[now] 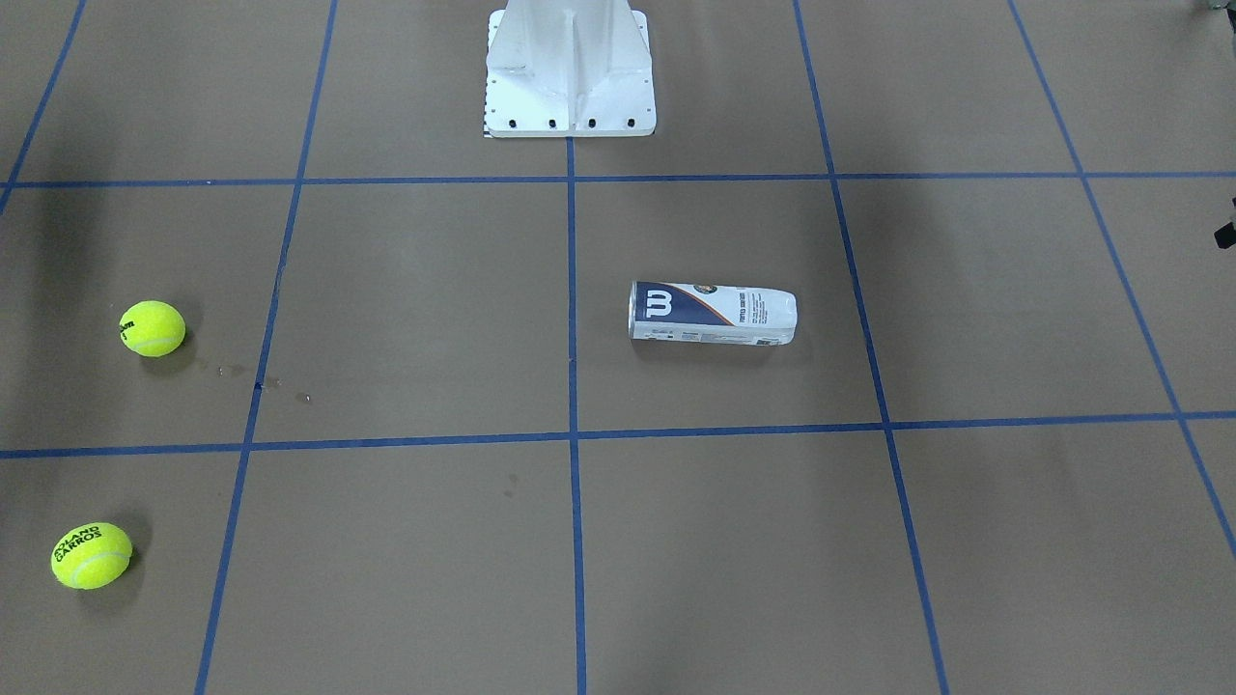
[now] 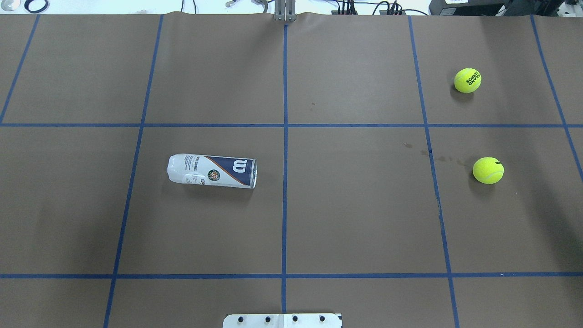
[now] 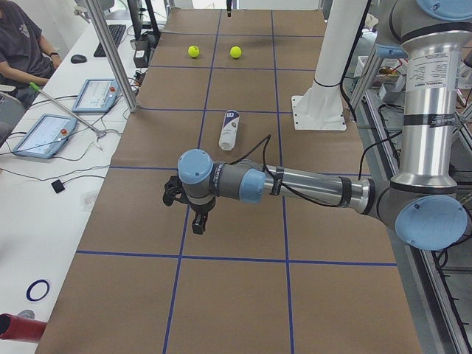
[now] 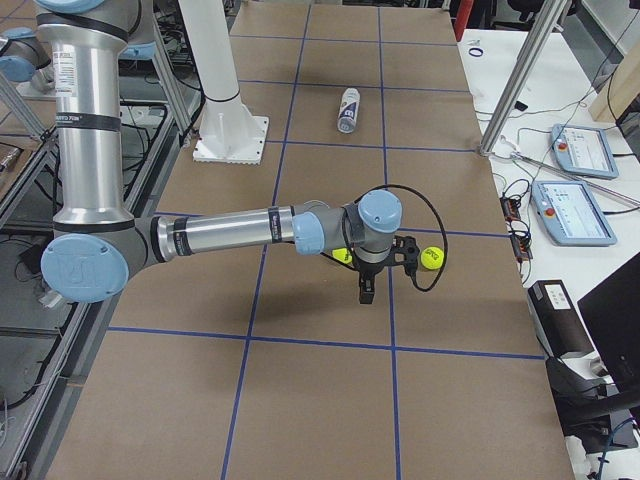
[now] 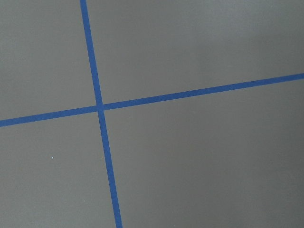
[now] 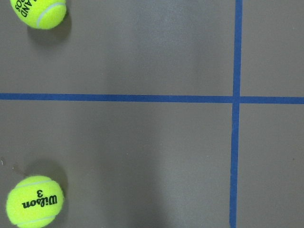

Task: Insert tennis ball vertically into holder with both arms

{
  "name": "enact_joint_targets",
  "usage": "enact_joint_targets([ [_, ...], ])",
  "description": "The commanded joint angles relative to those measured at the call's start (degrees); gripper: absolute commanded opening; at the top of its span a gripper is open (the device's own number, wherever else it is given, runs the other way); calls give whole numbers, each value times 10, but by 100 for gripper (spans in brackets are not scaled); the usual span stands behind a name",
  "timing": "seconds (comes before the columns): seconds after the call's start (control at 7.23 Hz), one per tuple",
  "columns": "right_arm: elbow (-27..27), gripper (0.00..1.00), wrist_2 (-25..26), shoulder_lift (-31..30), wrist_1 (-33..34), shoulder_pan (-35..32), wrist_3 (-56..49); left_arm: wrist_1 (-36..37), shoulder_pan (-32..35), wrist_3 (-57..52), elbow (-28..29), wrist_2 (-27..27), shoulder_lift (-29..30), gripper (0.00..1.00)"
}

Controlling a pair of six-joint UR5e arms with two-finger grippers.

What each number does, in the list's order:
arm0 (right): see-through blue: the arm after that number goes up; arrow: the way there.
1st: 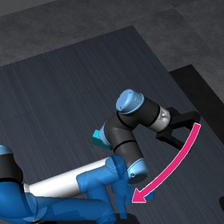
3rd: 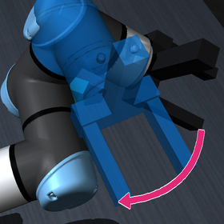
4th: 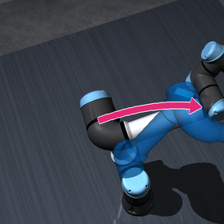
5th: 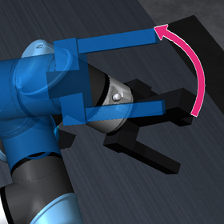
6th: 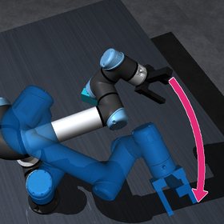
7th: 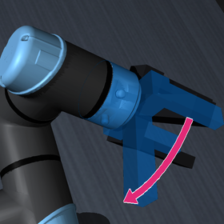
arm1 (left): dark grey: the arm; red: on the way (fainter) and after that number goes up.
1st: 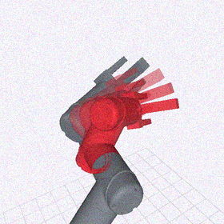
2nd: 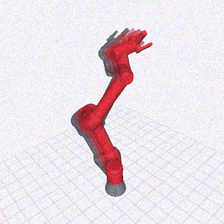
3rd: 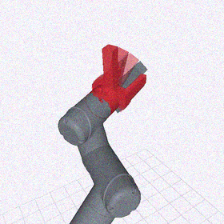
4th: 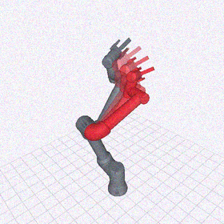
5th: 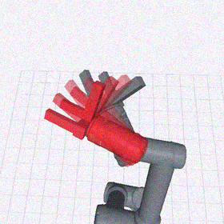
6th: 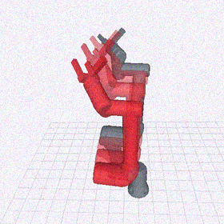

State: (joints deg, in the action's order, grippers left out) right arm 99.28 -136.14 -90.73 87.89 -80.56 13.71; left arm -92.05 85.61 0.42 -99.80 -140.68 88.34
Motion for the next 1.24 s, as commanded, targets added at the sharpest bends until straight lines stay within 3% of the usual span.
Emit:
enact_joint_targets([
  [0.0, 3, 99, 0, -1, 0, -2, 0, 0, -1, 2, -21, 0, 2, 100],
  [0.28, 3, 99, -1, -2, 0, -2, 0, -5, -2, -3, -22, 0, 5, 100],
  [0.83, 6, 99, -1, -2, 0, -2, 0, -138, -10, 61, -36, -6, -8, 100],
  [1.11, 6, 99, -1, -2, 0, -2, 1, -201, -73, 84, -38, -3, 7, 92],
])
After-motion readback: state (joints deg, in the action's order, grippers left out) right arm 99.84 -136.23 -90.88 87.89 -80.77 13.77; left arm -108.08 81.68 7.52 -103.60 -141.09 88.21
